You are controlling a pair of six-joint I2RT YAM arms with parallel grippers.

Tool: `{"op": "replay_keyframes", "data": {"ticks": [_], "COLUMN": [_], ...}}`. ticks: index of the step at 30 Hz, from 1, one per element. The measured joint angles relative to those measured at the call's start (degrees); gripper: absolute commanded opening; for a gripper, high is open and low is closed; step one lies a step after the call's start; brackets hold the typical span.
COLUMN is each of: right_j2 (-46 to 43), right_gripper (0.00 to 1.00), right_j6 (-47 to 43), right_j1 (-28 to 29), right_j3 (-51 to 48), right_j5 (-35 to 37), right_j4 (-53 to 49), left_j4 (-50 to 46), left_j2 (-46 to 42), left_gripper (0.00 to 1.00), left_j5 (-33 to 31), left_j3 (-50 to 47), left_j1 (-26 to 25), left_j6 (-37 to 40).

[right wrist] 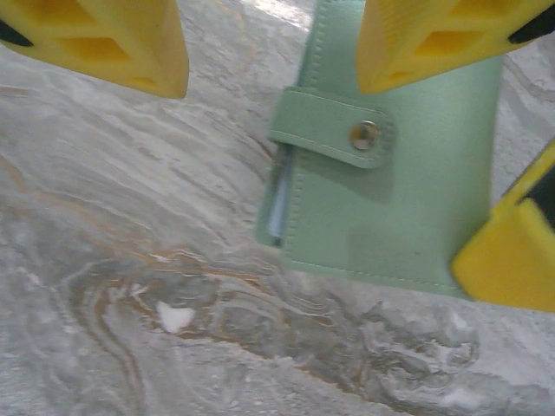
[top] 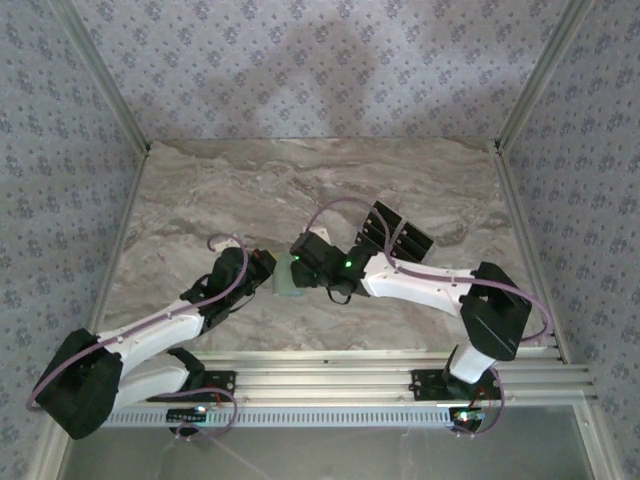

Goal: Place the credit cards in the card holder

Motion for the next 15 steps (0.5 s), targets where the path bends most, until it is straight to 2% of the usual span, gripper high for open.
{"op": "replay_keyframes", "data": {"ticks": [6, 11, 15], "right_j2": [4.00, 6.38, 7.98], "right_gripper": [0.56, 0.48, 0.46], "right_j6": [0.00, 0.02, 0.09], "right_j1": [0.94, 0.96, 1.07], "right_j3": [4.00, 6.27, 6.93], "right_j5": [-0.13, -0.09, -0.09], "right_j4": [1.16, 1.20, 1.11], "left_j4": [-0.55, -1.31, -1.46], "left_j2": [-0.07, -0.52, -0.83], "left_gripper": [0.00, 0.00, 0.00], "left_j5": [0.00, 0.00, -0.17], "left_j3": [0.00, 0.00, -0.02], "left_j1": [0.00, 0.00, 0.00], "left_j6": [0.02, 0.02, 0.04]}}
